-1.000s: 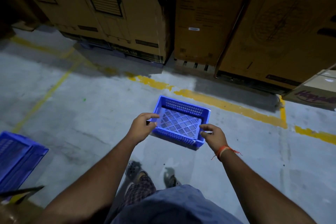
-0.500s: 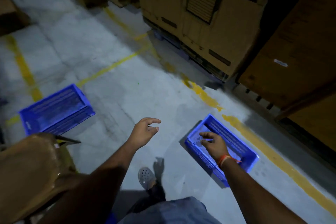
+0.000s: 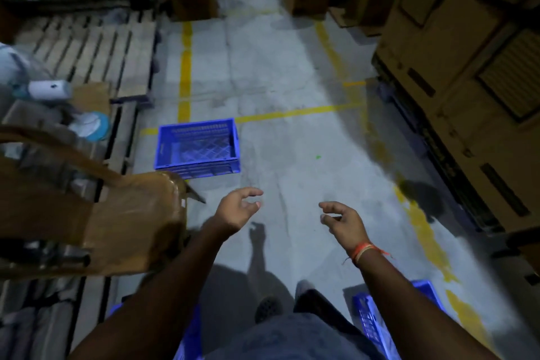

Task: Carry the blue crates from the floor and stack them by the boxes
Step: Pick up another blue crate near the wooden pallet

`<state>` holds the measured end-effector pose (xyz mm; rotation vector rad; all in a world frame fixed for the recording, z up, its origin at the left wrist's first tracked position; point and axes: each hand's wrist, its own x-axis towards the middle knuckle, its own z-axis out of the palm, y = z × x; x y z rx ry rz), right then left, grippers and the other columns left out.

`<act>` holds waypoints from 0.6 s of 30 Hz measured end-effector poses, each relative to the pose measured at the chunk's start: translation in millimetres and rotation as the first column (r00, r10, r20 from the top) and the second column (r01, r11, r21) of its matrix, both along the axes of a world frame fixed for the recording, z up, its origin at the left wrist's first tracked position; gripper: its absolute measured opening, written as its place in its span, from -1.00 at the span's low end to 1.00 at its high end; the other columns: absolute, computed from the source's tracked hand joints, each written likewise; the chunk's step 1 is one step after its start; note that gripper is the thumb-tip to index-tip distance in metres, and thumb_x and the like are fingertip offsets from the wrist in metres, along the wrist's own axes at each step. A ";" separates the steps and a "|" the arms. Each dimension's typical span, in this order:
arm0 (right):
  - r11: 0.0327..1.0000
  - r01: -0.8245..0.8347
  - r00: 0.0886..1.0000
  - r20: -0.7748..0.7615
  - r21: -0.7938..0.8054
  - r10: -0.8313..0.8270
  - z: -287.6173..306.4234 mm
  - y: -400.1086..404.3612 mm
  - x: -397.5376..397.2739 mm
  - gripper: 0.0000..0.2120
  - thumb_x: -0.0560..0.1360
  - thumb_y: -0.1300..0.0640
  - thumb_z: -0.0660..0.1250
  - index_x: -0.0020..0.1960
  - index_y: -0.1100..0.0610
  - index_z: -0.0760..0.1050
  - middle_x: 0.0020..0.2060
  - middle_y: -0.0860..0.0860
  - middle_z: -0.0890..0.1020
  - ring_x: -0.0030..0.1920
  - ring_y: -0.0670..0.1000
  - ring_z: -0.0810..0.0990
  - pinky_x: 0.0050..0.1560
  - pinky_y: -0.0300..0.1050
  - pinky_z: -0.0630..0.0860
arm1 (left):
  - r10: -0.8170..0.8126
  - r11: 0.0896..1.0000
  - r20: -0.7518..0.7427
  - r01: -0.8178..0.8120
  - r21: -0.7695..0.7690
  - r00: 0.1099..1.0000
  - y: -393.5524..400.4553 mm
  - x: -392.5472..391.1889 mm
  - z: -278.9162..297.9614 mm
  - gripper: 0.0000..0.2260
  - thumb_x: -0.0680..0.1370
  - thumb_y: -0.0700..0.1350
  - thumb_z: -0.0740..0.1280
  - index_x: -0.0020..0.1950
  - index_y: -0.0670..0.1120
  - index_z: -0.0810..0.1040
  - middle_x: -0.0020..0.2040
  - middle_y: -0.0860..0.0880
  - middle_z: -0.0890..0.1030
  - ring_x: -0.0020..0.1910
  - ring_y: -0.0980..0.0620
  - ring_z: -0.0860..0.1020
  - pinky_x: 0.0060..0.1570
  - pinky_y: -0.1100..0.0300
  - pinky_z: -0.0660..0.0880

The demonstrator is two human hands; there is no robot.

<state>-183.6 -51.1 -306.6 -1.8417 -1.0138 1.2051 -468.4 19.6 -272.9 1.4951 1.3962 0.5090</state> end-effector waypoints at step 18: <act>0.955 -0.293 0.955 0.041 -0.051 0.295 -26.2 326.6 -43.4 -0.74 0.46 0.30 0.38 -0.09 -0.07 0.61 0.02 -0.03 0.67 -0.10 0.03 0.66 -0.02 -0.17 0.56 | 0.221 0.975 -0.085 -0.222 -0.006 0.971 249.1 -66.2 -42.3 -0.70 0.43 0.07 0.40 0.16 0.15 0.64 0.06 0.09 0.68 -0.08 0.16 0.68 0.03 0.07 0.59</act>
